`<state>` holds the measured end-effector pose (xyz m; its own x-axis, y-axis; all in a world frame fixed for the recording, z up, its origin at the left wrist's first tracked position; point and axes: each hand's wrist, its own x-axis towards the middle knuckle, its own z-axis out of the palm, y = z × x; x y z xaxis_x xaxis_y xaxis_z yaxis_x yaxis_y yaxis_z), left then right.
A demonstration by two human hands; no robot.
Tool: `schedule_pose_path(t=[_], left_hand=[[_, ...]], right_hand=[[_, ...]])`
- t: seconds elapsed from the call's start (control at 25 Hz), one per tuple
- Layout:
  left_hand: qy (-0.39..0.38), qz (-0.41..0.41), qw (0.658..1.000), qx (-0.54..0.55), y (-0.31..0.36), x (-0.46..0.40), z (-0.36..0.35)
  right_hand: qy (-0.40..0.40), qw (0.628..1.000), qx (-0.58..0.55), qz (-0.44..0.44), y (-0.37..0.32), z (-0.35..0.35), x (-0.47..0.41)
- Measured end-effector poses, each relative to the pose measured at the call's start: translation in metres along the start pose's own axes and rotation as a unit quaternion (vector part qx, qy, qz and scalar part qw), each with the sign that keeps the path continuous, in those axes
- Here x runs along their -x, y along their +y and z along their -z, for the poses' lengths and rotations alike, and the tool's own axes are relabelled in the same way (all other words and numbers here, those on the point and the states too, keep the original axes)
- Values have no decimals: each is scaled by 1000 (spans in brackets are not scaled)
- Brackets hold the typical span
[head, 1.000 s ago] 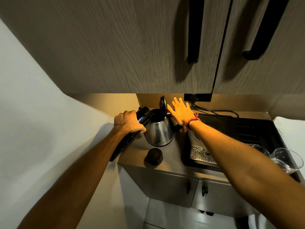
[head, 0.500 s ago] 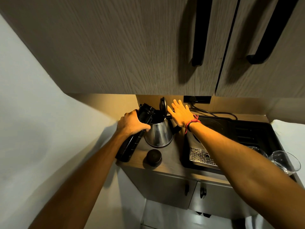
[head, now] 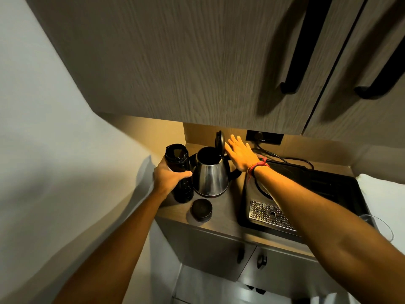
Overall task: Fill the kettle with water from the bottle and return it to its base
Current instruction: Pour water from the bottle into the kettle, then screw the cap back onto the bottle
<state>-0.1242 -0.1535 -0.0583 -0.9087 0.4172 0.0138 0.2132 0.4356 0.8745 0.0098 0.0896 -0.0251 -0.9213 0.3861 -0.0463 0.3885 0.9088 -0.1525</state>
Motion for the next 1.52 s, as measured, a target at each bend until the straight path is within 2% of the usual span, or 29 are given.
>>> schedule_pose_path(t=[0.12, 0.32, 0.36, 0.44, 0.52, 0.56, 0.6, 0.64, 0.68, 0.72, 0.8, 0.84, 0.92, 1.0, 1.04, 1.16, 1.24, 1.28, 1.36, 1.4, 1.52], left_hand=[[-5, 12, 1000, 11, -4, -2, 5], [-37, -30, 999, 18, 2, 1, 15], [-17, -51, 999, 6, 8, 3, 17], [79, -127, 988, -34, 24, 8, 23], [190, -246, 947, -84, 39, 16, 27], [219, -311, 918, -113, 44, 21, 25], [221, -377, 888, -144, 46, 27, 19], [190, -436, 862, -174, 43, 36, 10], [126, -475, 846, -206, 36, 47, -2], [33, -482, 841, -245, 25, 59, -15], [-158, -384, 835, -361, -3, 80, -39], [-218, -303, 827, -419, -17, 87, -49], [-261, -174, 823, -473, -39, 92, -59], [-253, -135, 834, -471, -45, 92, -63], [-234, -152, 836, -473, -43, 92, -63], [-136, -296, 849, -416, -11, 91, -52], [-8, -404, 846, -348, 26, 78, -33], [54, -423, 842, -331, 47, 68, -20], [125, -391, 847, -337, 84, 43, 10], [130, -353, 855, -357, 95, 31, 26], [67, -247, 869, -423, 101, 7, 58]], right_hand=[[-4, 1000, 13, 17, -5, 0, -3], [12, 995, -90, -40, -26, 1, -13], [13, 995, -88, -41, -29, -2, -14], [3, 998, -58, -40, -34, -7, -15], [5, 999, -31, -42, -36, -10, -16], [5, 999, -28, -44, -36, -10, -16], [3, 999, -29, -43, -36, -10, -17], [-1, 999, -30, -42, -36, -10, -17], [-1, 999, -29, -40, -36, -9, -17], [-1, 999, -27, -39, -35, -9, -16], [3, 999, -32, -41, -35, -10, -14], [4, 998, -36, -43, -35, -11, -13], [4, 998, -42, -45, -35, -11, -13], [1, 998, -48, -44, -35, -12, -13], [4, 998, -51, -42, -35, -13, -13], [34, 997, -63, -13, -30, -15, -13], [69, 994, -60, 52, -28, -17, -11], [82, 991, -52, 91, -30, -18, -10], [96, 985, -49, 135, -36, -20, -11], [99, 984, -60, 136, -41, -20, -12], [84, 983, -110, 123, -56, -17, -16]])
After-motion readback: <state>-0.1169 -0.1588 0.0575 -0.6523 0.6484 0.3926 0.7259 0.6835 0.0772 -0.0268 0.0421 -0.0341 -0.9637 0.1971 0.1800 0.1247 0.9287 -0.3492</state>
